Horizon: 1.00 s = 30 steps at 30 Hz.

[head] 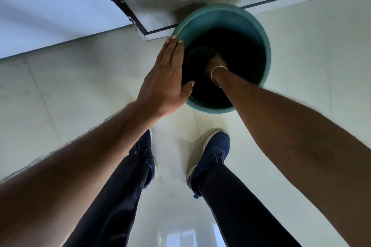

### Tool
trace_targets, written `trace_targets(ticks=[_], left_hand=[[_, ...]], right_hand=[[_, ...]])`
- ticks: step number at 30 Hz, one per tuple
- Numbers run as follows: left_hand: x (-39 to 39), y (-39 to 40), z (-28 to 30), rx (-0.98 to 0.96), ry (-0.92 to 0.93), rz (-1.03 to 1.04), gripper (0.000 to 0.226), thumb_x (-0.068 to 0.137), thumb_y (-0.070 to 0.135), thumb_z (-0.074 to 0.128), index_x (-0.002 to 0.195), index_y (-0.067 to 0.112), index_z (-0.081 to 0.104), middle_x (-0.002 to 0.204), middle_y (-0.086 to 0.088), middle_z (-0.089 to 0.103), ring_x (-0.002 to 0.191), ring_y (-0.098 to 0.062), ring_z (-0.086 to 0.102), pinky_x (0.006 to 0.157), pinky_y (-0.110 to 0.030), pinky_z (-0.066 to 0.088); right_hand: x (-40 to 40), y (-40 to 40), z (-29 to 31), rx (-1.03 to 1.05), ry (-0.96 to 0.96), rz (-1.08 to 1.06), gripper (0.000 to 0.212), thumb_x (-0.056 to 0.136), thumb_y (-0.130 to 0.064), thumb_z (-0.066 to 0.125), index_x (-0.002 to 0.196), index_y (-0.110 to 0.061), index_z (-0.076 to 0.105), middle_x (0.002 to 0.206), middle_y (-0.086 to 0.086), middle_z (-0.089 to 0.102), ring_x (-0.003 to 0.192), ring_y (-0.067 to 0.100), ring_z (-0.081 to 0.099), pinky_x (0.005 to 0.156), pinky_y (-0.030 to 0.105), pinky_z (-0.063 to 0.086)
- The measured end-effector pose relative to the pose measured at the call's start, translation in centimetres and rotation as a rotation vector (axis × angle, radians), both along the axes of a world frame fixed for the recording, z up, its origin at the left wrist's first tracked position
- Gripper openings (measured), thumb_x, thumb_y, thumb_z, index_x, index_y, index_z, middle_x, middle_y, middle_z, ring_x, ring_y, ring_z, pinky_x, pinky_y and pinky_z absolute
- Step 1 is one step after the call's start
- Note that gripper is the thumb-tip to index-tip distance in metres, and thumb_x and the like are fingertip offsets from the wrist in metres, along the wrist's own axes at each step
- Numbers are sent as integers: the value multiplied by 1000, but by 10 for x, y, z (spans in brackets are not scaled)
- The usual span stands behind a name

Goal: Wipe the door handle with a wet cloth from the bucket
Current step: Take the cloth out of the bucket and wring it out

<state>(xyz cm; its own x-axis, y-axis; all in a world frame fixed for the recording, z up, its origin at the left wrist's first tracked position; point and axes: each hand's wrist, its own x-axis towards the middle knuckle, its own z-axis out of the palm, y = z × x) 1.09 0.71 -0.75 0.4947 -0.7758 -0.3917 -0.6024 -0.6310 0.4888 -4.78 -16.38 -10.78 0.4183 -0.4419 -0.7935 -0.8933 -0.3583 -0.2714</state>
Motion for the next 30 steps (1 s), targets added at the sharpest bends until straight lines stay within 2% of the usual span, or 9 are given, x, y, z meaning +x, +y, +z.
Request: trace_targets(ticks=[3,6,10,16,18,20,25,27,30], left_hand=[[10,-6,19,19,54,-18,88,99,33,72,167,4,24,176,-16,24,164,-30,23,131,-40,28],[17,-13,49,-4,113,23,68,98,30,73,154,8,42,155,-14,54,140,-33,56,117,-47,52],[12,-16,108,-55,231,196,45,104,38,65,142,17,56,131,-4,70,116,-21,67,95,-38,59],[0,-15,250,-63,749,579,53,89,67,70,104,16,72,96,6,78,95,-16,73,76,-28,52],[-5,-10,308,-60,895,602,42,96,62,69,103,21,75,103,4,81,99,-14,74,80,-31,52],[-10,1,363,-60,1000,602,43,101,60,63,118,23,76,114,6,81,109,-13,73,88,-33,51],[-17,41,476,-136,1174,579,53,97,58,66,137,24,69,128,2,79,121,-20,74,104,-38,53],[-17,61,513,-227,1201,563,56,96,48,69,143,17,66,131,-6,78,123,-24,74,100,-38,60],[-13,91,554,-338,1180,517,45,102,28,69,141,7,66,130,-15,77,121,-31,74,97,-44,64]], right_hand=[[-9,7,43,-16,-35,-226,51,101,-39,62,139,-6,63,142,19,65,134,33,60,110,34,49],[-23,11,95,10,-140,-431,36,93,-26,63,127,-13,68,120,15,73,112,35,69,90,34,55],[-53,23,182,64,-287,-602,35,88,-35,60,118,-18,61,110,11,71,100,35,71,93,55,60],[-84,59,377,196,-523,-857,8,98,-13,65,106,-13,63,102,15,71,97,35,72,92,60,60],[-91,71,440,232,-603,-912,10,102,-1,60,105,-11,63,95,9,70,89,27,71,84,45,64],[-93,83,500,231,-657,-933,14,101,2,60,104,-11,62,89,5,69,76,16,72,73,32,62],[-101,124,622,128,-721,-906,19,90,-15,72,106,-6,67,95,16,68,88,29,66,94,57,57],[-106,143,655,115,-755,-888,23,95,-12,70,114,1,67,98,16,68,93,31,65,98,65,55],[-110,171,695,109,-800,-870,18,92,-16,69,107,-5,68,94,12,67,91,29,65,96,66,55]])
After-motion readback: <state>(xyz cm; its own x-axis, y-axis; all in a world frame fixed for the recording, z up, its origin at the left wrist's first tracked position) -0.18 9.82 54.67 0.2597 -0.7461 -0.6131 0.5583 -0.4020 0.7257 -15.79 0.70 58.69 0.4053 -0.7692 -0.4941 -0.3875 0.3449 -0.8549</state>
